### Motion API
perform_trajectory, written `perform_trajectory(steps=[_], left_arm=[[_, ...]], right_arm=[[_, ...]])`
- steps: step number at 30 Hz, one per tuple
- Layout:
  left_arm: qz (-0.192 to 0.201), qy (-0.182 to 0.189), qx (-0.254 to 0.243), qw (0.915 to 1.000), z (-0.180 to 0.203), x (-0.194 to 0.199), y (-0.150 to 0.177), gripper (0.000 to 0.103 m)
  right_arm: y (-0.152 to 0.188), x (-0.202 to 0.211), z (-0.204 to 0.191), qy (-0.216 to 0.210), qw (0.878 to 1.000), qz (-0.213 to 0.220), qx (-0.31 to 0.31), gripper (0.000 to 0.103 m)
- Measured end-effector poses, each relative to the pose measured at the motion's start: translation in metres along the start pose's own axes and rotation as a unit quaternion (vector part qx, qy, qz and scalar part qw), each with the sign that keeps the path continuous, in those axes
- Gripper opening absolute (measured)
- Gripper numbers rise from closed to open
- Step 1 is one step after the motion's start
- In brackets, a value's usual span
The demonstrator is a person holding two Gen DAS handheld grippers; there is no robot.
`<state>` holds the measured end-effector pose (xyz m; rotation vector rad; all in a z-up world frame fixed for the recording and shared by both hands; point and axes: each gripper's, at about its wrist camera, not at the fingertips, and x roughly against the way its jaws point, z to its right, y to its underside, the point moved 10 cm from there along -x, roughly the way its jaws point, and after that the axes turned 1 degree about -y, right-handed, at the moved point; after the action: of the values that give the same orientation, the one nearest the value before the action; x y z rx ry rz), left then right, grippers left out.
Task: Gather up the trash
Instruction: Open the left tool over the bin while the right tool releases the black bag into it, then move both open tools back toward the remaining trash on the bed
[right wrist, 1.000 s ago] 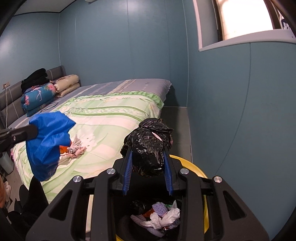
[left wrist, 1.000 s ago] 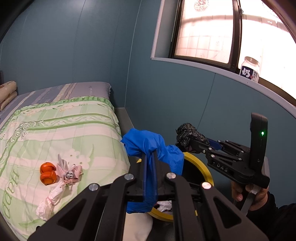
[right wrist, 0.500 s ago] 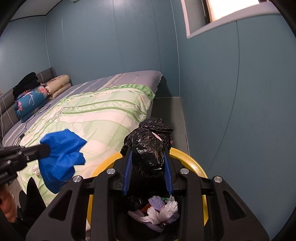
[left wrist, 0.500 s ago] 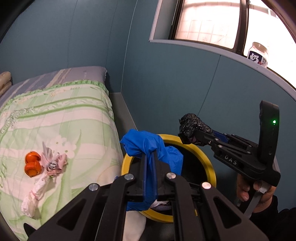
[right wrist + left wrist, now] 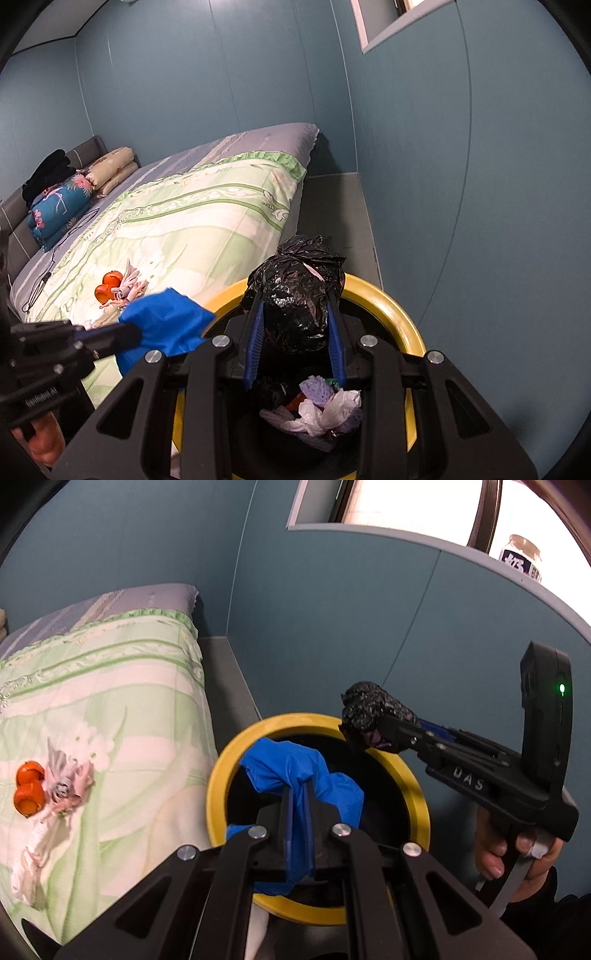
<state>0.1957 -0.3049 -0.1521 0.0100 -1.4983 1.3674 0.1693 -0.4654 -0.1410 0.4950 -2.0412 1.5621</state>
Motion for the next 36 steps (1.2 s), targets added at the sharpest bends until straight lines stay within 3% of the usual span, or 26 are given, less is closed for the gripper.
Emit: perform_trajectory(steps=[19,25,26,28,30,32,34,36], left_arm=[[-0.025,0.012,0.005,0.9996,-0.001,-0.019,0.005,0.005],[-0.022,0.014,0.002,0.9997,0.002,-0.015,0.005,0.007],[-0.021,0.015,0.002,0.9997,0.001,-0.013,0.006,0.01],[-0.019,0.015,0.005,0.9997,0.0,-0.01,0.007,0.034],[-0.009,0.009,0.009,0.9999,-0.003,-0.004,0.005,0.048],[0.004,0.003,0.006,1.0,-0.005,0.003,0.001,0.053],[0.016,0.0,0.01,0.9998,-0.009,0.011,-0.003,0.067],[0.026,-0.006,0.011,0.9996,-0.014,0.019,-0.007,0.069]], right_arm=[[0.005,-0.009,0.005,0.001,1.0,-0.017,-0.007,0.032],[0.005,-0.008,0.009,0.003,1.0,-0.013,-0.01,0.04],[0.004,-0.007,0.011,0.005,1.0,-0.011,-0.012,0.041],[0.002,-0.006,0.014,0.01,1.0,-0.009,-0.017,0.041],[0.001,-0.005,0.017,0.015,1.0,-0.005,-0.02,0.042],[-0.002,-0.002,0.019,0.02,1.0,0.003,-0.022,0.045],[-0.005,0.002,0.019,0.022,0.999,0.012,-0.025,0.048],[-0.009,0.006,0.018,0.023,0.999,0.022,-0.022,0.052]])
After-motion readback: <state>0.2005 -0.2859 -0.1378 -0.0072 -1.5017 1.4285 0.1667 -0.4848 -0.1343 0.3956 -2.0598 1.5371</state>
